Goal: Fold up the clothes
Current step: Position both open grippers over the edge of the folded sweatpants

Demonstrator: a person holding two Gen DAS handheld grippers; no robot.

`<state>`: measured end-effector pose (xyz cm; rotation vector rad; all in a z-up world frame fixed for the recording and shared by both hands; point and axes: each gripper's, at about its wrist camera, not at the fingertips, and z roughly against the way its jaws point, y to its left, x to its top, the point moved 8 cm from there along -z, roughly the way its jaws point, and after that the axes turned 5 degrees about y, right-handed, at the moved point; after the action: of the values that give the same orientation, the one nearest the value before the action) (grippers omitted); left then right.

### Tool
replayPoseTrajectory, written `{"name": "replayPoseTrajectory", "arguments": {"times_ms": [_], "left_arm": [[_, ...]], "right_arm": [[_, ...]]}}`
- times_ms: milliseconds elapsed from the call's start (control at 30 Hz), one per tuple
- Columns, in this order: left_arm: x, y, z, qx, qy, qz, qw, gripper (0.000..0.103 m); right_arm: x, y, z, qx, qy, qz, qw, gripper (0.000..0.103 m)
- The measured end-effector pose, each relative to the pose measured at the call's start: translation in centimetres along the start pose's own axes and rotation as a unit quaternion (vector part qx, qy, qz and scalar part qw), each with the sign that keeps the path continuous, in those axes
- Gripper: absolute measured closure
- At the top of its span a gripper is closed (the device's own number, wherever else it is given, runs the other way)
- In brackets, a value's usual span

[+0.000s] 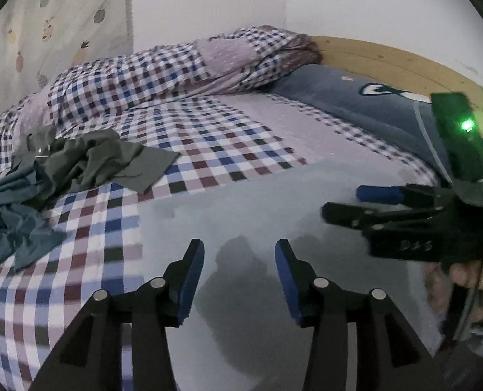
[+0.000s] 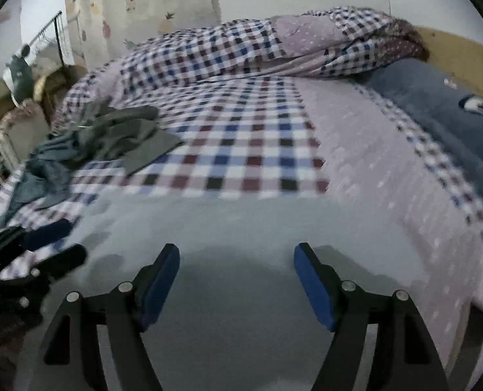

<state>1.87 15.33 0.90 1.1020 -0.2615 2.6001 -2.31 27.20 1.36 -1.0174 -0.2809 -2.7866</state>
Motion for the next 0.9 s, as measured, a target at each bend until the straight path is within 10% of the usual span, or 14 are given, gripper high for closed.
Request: {"name": "replayPoseTrajectory", "arguments": {"times_ms": [367,633,900], "left_arm": [[-6.9,-1.2,4.1,0.009,0.02,-0.024,0.9995,0.055],[-9.3,-1.2,4.0,0.013,0.027,-0.021,0.9993,0.054],[-10.6,0.6,8.9,-0.019,0.011,0.053,0.9984,0.052]], "right_arm": [[-9.3,5.0,4.6,-0.009,0.023,0.045,0.999,0.026],[-11.6,5.6,4.2,-0.048,-0.02,0.121,0.991,0.026],[-11.8,6.1,6.2,-0.061,-0.027,0.064,0.996,0.026]]}}
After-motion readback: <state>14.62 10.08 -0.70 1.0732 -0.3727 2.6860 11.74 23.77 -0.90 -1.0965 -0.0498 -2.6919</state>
